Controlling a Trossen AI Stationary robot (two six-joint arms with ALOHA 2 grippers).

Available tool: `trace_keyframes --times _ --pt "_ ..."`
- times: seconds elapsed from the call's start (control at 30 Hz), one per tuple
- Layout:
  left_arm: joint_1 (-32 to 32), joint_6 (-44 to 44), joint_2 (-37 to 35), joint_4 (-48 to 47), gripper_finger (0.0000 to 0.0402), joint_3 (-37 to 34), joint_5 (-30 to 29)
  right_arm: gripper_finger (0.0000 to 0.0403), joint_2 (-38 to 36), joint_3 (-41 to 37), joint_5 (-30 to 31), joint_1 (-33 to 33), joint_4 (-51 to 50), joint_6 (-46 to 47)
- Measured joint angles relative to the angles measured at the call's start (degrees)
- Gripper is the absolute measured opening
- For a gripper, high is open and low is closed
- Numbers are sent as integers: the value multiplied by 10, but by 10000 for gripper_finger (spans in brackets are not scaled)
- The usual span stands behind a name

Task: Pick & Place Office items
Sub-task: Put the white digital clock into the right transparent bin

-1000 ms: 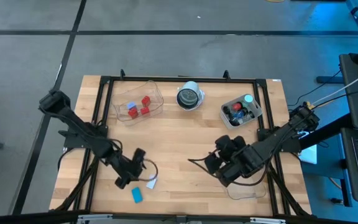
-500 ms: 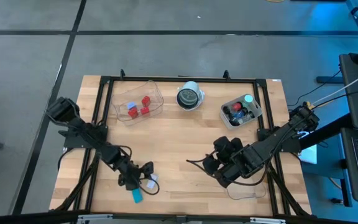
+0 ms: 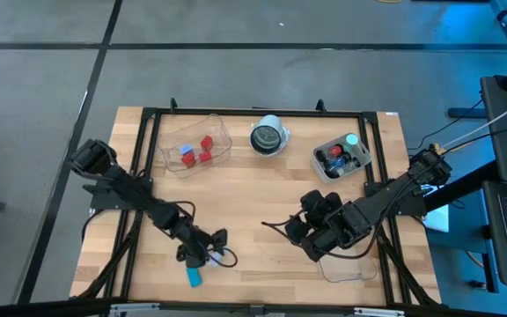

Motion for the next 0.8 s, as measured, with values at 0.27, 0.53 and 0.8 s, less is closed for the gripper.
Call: trace_keyframes --times 0.27,0.53,0.8 --pt "26 -40 56 -90 281 64 47 277 0 0 -15 0 1 -3" --pt "28 -39 75 -176 281 118 45 277 0 -1 -15 0 1 -20" --pt "26 21 75 -212 281 142 85 277 0 -1 -14 0 1 -20"
